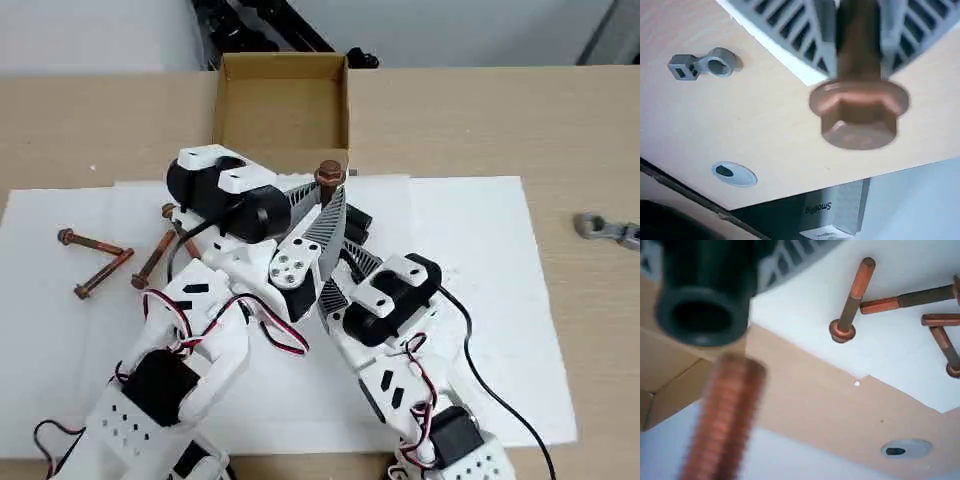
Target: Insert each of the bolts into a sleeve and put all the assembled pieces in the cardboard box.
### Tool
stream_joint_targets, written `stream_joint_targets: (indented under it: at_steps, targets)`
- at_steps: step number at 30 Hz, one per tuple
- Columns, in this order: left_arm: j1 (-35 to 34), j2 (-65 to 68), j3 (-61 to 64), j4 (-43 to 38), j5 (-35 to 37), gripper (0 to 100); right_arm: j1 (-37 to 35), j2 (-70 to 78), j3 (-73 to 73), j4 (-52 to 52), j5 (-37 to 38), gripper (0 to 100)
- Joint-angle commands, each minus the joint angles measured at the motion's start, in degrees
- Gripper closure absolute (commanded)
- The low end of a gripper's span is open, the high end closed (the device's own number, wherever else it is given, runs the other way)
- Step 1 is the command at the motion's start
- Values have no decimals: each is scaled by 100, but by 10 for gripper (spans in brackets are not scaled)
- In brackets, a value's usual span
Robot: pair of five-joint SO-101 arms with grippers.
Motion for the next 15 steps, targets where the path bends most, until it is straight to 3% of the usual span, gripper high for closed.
stream_joint_targets:
  at_steps: [1,15]
  targets:
    - [-53,255,-66,-246,-26,995,31,-75,-70,-119,-167,995]
    - [-53,651,4,-334,-44,995,31,-75,-70,-119,-167,995]
